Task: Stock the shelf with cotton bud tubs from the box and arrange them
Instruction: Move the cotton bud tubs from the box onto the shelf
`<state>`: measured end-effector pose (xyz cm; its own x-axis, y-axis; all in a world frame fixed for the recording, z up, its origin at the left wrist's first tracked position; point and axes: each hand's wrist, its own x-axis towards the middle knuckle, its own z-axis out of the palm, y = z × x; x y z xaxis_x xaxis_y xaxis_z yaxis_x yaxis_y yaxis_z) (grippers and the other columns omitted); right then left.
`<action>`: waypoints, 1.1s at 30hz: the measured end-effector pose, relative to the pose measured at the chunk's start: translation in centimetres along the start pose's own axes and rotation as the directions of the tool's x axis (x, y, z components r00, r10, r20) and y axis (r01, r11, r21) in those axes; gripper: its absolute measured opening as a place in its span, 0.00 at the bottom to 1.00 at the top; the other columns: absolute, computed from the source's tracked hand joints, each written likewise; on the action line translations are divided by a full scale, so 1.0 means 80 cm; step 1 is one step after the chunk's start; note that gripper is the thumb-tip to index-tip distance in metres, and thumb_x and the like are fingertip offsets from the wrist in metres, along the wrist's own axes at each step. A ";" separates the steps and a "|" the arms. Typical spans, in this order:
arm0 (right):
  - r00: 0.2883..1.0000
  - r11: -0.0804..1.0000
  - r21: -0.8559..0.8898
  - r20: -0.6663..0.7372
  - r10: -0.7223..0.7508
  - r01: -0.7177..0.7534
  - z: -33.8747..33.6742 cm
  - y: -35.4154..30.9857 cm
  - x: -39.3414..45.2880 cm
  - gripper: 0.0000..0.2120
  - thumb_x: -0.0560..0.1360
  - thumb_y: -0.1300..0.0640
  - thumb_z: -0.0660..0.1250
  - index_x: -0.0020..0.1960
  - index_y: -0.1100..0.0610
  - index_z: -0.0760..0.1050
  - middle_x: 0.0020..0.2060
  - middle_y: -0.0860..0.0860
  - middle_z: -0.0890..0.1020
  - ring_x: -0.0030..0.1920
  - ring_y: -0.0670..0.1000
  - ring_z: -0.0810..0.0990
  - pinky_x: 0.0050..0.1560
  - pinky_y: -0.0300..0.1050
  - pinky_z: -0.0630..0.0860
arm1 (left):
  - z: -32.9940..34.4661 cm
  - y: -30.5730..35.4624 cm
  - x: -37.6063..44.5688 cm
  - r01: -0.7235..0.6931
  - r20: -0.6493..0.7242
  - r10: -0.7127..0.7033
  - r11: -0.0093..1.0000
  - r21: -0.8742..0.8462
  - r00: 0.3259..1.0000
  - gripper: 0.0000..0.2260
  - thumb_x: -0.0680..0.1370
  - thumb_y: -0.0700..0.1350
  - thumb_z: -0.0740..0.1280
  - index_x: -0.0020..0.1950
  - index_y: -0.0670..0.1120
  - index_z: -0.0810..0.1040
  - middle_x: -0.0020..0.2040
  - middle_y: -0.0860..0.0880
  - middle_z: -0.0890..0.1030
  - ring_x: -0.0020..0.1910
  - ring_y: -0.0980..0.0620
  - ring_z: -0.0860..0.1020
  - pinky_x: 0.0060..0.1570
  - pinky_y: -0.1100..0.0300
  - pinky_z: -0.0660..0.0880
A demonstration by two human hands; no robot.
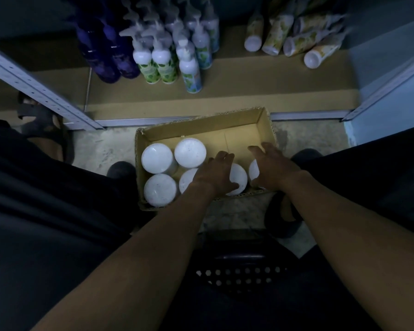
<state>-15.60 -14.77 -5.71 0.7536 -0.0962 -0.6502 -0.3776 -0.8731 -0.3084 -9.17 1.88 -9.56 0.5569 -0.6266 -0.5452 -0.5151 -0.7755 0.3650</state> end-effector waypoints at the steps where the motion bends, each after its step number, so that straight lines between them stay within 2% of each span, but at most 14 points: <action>1: 1.000 1.000 -0.003 0.005 0.000 0.000 0.002 0.000 0.001 0.47 0.73 0.51 0.74 0.81 0.53 0.47 0.79 0.57 0.46 0.78 0.61 0.50 0.74 0.57 0.60 | 0.003 0.000 0.001 -0.002 0.004 0.002 1.000 0.011 1.000 0.41 0.73 0.56 0.72 0.79 0.44 0.56 0.77 0.44 0.61 0.71 0.40 0.68 0.67 0.43 0.68; 10: 0.998 0.998 -0.028 0.032 0.049 -0.048 0.020 0.011 0.018 0.43 0.74 0.55 0.73 0.80 0.54 0.50 0.77 0.59 0.51 0.75 0.63 0.58 0.71 0.57 0.66 | 0.022 0.013 0.002 0.017 -0.017 -0.016 0.998 0.058 1.000 0.40 0.74 0.56 0.71 0.80 0.50 0.54 0.78 0.45 0.58 0.71 0.37 0.67 0.66 0.45 0.69; 15: 0.997 0.996 -0.051 0.032 0.075 -0.073 0.028 0.014 0.024 0.42 0.73 0.52 0.74 0.79 0.53 0.52 0.76 0.59 0.54 0.75 0.62 0.56 0.71 0.55 0.64 | 0.026 0.021 0.003 0.055 -0.043 -0.052 0.996 0.069 0.998 0.37 0.74 0.58 0.70 0.78 0.48 0.59 0.77 0.46 0.61 0.68 0.37 0.68 0.60 0.46 0.71; 27: 0.991 0.986 -0.099 0.028 0.135 -0.131 0.034 0.008 0.027 0.43 0.71 0.46 0.75 0.77 0.52 0.55 0.75 0.58 0.54 0.74 0.62 0.58 0.69 0.57 0.66 | 0.040 0.026 0.008 0.102 -0.081 -0.097 0.992 0.073 0.992 0.36 0.73 0.57 0.71 0.76 0.48 0.61 0.74 0.45 0.65 0.67 0.38 0.69 0.56 0.46 0.75; 33: 0.990 0.983 -0.122 0.003 0.139 -0.138 0.039 0.006 0.033 0.38 0.72 0.48 0.74 0.75 0.53 0.58 0.74 0.58 0.57 0.73 0.63 0.59 0.69 0.59 0.67 | 0.042 0.026 0.010 0.103 -0.076 -0.099 0.993 0.063 0.992 0.36 0.74 0.57 0.70 0.77 0.48 0.59 0.74 0.45 0.64 0.67 0.38 0.68 0.56 0.46 0.75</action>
<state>-15.48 -13.96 -9.71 0.6918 -0.2153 -0.6893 -0.4095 -0.9032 -0.1289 -11.96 0.02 -11.80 0.6526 -0.5512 -0.5200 -0.4950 -0.8297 0.2582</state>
